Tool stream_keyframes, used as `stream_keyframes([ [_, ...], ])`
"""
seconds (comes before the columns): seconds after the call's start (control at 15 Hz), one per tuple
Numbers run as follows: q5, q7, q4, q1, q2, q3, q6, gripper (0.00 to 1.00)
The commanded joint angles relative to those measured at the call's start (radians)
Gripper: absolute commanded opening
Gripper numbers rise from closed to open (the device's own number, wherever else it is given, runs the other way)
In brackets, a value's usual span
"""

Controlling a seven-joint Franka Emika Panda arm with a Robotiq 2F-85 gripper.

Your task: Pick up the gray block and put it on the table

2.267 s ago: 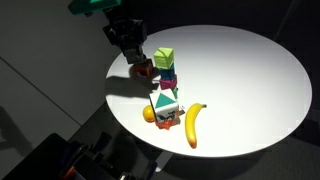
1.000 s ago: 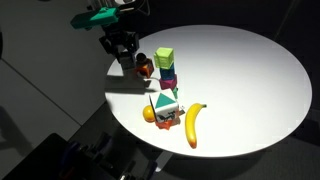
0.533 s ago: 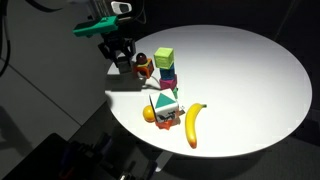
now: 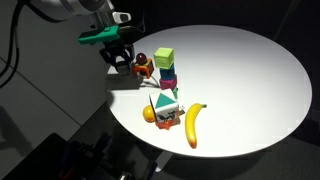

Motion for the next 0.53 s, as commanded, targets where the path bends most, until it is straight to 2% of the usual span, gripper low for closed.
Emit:
stream_keyframes([
  [0.0,-0.029,0.019,0.037,0.015,0.036,0.0,0.01,0.34],
  [0.47,-0.047,0.043,0.065,0.045,0.093,-0.008,0.032,0.34],
])
